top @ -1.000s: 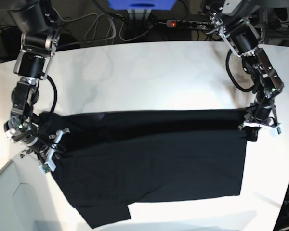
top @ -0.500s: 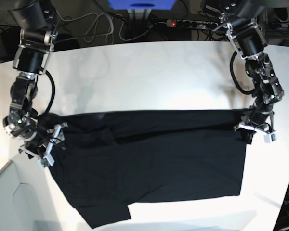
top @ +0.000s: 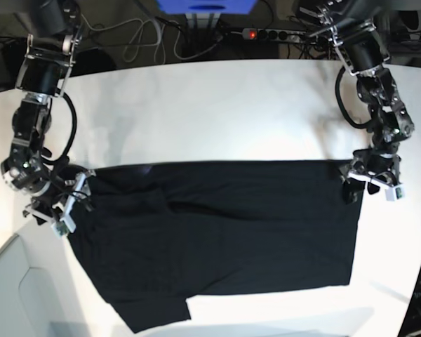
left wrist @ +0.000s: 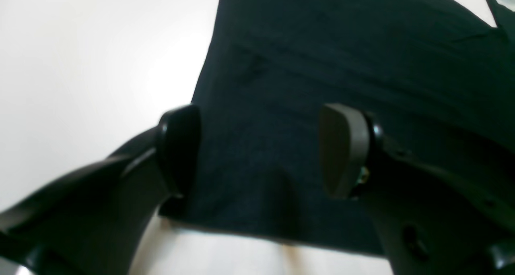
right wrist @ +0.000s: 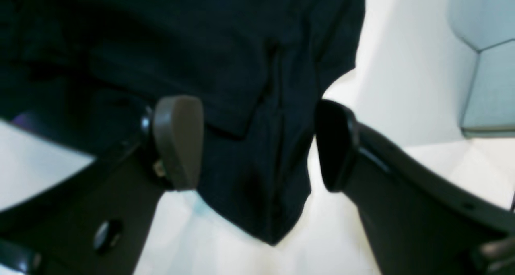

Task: Fold the T-shirt properly
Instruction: 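Lift the shoulders with both grippers and pull them toward the hem, then drag the held shirt back toward the robot with both grippers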

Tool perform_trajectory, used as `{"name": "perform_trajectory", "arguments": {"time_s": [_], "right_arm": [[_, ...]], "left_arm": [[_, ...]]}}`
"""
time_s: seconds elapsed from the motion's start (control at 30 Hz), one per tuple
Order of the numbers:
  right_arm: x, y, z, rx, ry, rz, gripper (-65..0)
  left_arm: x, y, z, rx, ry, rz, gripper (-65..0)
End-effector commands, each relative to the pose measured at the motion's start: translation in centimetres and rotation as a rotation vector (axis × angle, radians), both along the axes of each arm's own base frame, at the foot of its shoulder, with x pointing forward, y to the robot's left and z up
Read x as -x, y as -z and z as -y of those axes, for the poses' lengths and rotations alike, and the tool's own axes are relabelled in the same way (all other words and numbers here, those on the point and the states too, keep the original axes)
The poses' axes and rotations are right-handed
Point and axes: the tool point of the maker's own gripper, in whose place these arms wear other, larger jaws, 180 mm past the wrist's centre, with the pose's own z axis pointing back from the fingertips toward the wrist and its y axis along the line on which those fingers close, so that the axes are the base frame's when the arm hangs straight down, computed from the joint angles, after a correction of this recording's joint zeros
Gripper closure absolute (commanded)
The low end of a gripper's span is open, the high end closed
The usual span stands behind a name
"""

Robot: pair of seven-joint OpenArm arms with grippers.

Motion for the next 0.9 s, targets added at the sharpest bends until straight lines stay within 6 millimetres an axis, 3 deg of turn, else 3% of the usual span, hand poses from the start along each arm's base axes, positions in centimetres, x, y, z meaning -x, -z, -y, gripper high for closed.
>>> {"name": "perform_trajectory", "arguments": {"time_s": [0.0,0.17,0.37,0.7,0.77,0.87], "right_arm": [[-0.5,-1.6,0.2,0.011,-0.019,0.048,-42.0],[0.7,-1.2,0.1,0.026,-0.029,0.040,-42.0],[2.0,-0.2,1.1,0.046,-0.019,0.008,-42.0],[3.1,-1.1,6.5,0.054,0.128,0.025,-42.5],[3.3,-1.3,7.3,0.053,0.150,0.028,-42.6],[3.4,-1.3,8.0,0.052,0.168,0.029,-42.6]], "left_arm": [[0.1,-1.1,-1.2,-0.009,-0.029,0.035,-43.9],[2.0,0.1,-2.5,0.037,-0.108,0.024,-44.1],[2.5,2.0,-2.5,0.072,-0.124,-0.012,-43.9],[2.3,4.2,-2.3,0.134,-0.141,-0.054,-43.2],[1.8,3.9,-2.2,0.134,-0.139,-0.044,-39.0],[1.8,3.9,-2.2,0.137,-0.141,-0.043,-22.8]]}}
